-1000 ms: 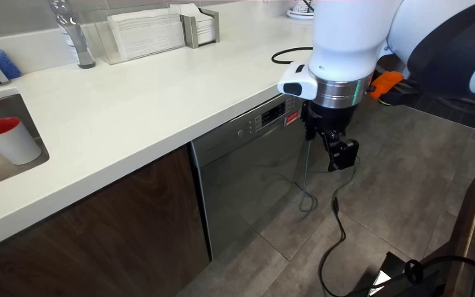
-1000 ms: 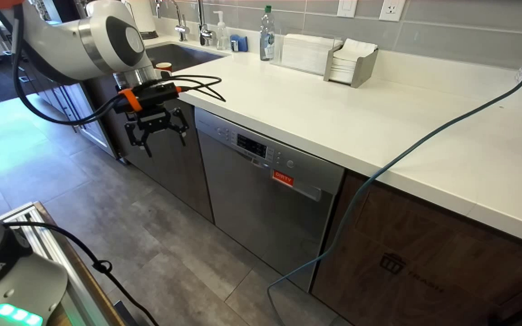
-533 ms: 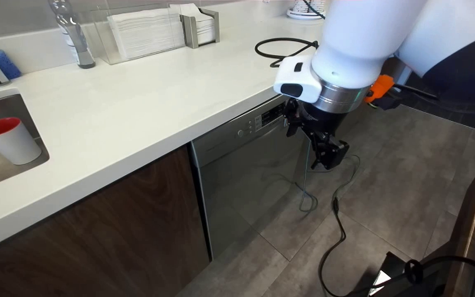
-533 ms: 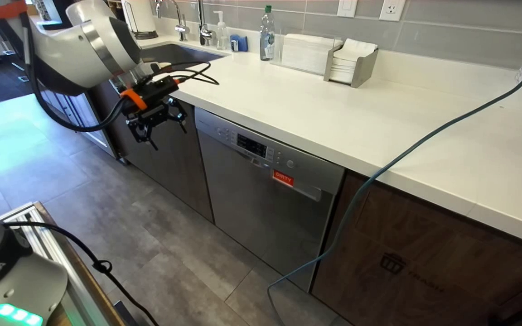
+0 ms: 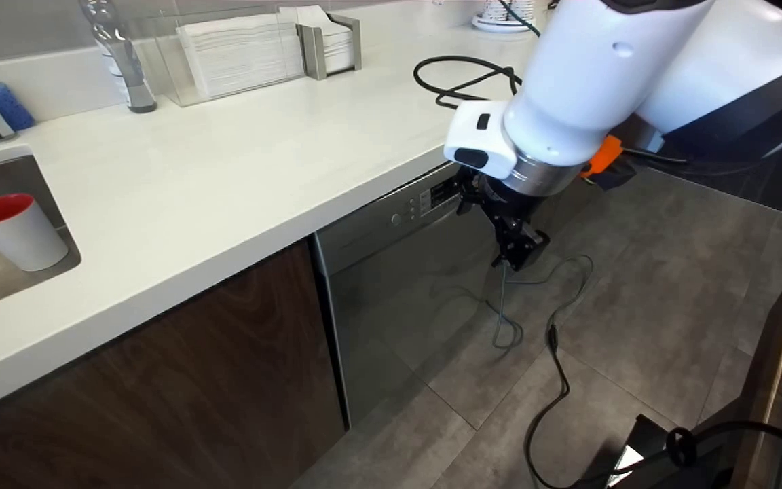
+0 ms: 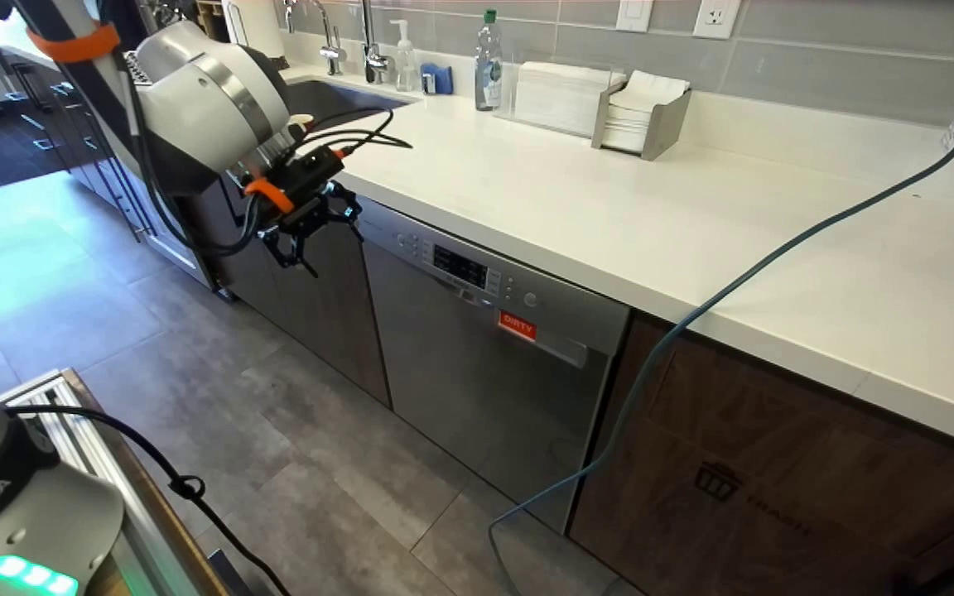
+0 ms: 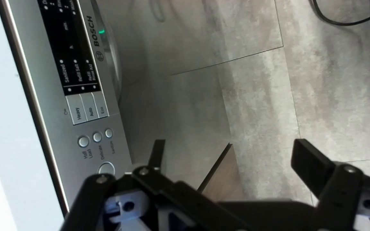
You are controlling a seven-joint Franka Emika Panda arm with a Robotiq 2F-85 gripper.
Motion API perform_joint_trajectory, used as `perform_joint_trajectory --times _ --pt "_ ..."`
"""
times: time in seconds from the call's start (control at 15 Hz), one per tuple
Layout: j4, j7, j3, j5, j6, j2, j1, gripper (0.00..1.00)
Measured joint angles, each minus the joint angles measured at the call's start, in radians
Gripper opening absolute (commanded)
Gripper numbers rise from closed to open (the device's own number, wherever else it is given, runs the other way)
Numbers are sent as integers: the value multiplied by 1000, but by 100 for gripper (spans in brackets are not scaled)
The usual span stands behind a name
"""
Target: Push the small round bottom button on the left of the washing machine screen display
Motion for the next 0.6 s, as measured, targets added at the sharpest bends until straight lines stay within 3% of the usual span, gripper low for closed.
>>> perform_joint_trajectory --times 0.13,0.6 --pt "38 31 -9 -47 1 41 0 74" --pt "171 83 -32 -169 -3 182 0 24"
